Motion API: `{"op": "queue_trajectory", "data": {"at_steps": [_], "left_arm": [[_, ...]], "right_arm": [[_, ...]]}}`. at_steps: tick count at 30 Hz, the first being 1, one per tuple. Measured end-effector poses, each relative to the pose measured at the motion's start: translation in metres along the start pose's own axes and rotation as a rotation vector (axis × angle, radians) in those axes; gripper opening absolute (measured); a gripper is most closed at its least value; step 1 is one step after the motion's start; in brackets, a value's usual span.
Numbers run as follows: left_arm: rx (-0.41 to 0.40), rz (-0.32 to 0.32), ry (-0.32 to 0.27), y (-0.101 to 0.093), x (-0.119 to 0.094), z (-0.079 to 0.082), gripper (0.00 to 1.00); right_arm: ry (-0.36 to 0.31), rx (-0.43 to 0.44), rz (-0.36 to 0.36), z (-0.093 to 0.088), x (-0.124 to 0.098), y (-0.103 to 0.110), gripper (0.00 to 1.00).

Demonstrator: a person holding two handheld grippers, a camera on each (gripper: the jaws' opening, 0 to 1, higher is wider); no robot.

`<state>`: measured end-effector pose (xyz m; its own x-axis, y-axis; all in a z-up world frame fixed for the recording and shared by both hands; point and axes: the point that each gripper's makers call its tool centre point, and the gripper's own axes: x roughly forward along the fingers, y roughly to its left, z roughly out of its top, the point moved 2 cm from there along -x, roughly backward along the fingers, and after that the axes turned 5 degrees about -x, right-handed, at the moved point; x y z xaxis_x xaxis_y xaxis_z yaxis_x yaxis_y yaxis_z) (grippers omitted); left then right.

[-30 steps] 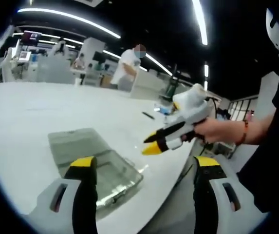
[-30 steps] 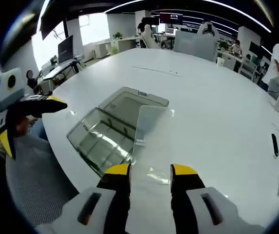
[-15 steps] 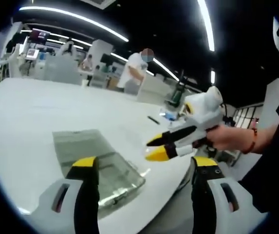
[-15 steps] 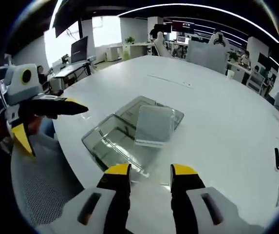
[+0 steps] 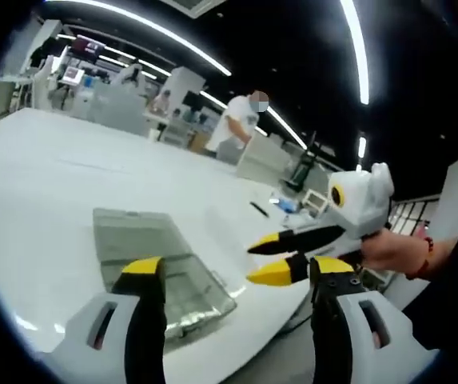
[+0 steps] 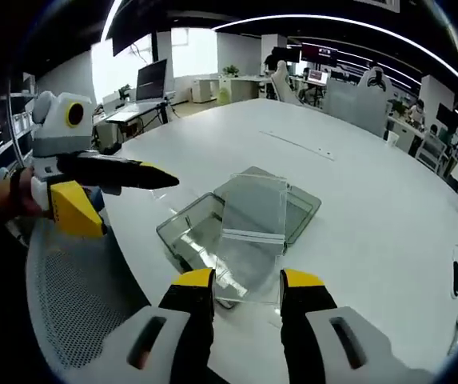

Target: Insert the divider into the dual guide fixture by aligning both edges with the guide slots and pushing it downward to the bottom, including one-sided entry, uneven engagement, binding, and posture correction.

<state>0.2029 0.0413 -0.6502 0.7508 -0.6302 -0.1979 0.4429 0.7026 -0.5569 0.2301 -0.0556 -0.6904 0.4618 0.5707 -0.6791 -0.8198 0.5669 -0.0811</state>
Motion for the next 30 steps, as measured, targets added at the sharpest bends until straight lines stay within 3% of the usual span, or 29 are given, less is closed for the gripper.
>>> {"op": "queue_trajectory", "data": {"at_steps": [7,10,16,21,30], "left_arm": [[-0.018,0.016,-0.021,0.0,0.002,0.002,0.64],[-0.062,0.01,-0.009,-0.001,0.004,0.001,0.6],[-0.081,0.006,-0.048,-0.002,0.003,0.008,0.56],[-0.094,-0.004,-0.086,-0.003,0.001,0.014,0.45],[-0.124,0.003,-0.089,-0.003,0.002,0.013,0.41]], "right_arm": [[-0.032,-0.024,0.017,0.01,-0.004,0.011,0.28],[-0.042,-0.031,0.022,0.012,-0.005,0.017,0.28],[-0.06,-0.027,0.033,0.014,-0.007,0.026,0.28],[-0.07,-0.034,0.042,0.017,-0.008,0.033,0.28],[-0.099,-0.044,0.049,0.023,-0.014,0.04,0.28]]}}
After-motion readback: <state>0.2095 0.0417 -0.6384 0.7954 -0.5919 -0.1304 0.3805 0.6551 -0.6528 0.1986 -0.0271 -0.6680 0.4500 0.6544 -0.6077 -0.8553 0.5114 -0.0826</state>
